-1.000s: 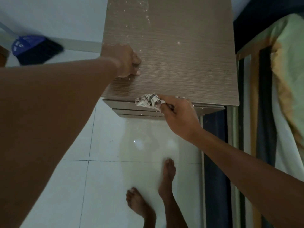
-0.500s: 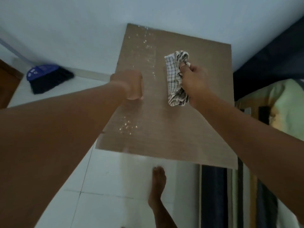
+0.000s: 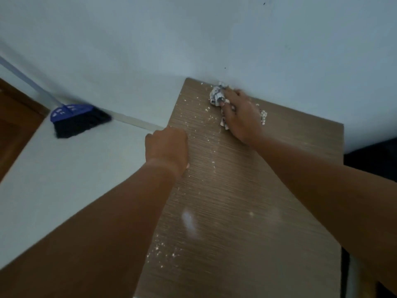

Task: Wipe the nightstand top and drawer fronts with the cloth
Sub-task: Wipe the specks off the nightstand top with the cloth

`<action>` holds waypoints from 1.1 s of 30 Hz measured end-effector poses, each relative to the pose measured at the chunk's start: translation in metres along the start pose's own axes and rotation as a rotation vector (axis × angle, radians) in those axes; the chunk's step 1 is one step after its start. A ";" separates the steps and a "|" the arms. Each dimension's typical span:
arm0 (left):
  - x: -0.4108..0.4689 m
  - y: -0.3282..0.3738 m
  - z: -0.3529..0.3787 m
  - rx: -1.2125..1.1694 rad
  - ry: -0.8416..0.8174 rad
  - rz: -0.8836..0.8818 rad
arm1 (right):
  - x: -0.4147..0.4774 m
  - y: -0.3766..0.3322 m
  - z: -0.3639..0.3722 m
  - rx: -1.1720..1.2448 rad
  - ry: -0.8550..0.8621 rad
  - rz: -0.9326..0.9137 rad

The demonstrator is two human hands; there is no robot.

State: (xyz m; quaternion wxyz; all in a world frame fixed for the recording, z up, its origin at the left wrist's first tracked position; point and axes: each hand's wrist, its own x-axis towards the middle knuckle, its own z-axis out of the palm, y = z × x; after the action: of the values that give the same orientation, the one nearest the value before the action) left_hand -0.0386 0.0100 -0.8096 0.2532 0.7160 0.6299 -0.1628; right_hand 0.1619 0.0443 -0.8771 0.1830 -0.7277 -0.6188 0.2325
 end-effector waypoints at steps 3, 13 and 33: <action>-0.007 0.006 -0.014 0.014 0.010 0.027 | 0.014 -0.015 -0.003 -0.160 -0.018 -0.118; 0.098 0.020 -0.118 -0.057 0.131 0.026 | 0.172 -0.049 -0.054 -0.383 -0.151 -0.406; 0.349 -0.057 -0.233 0.110 0.233 0.016 | 0.304 -0.047 0.001 -0.296 -0.244 -0.921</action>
State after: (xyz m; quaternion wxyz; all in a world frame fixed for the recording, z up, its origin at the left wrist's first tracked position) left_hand -0.0609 0.4327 -0.8199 0.1401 0.7479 0.6394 -0.1105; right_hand 0.1609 0.3520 -0.8859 0.0877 -0.3647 -0.9191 0.1205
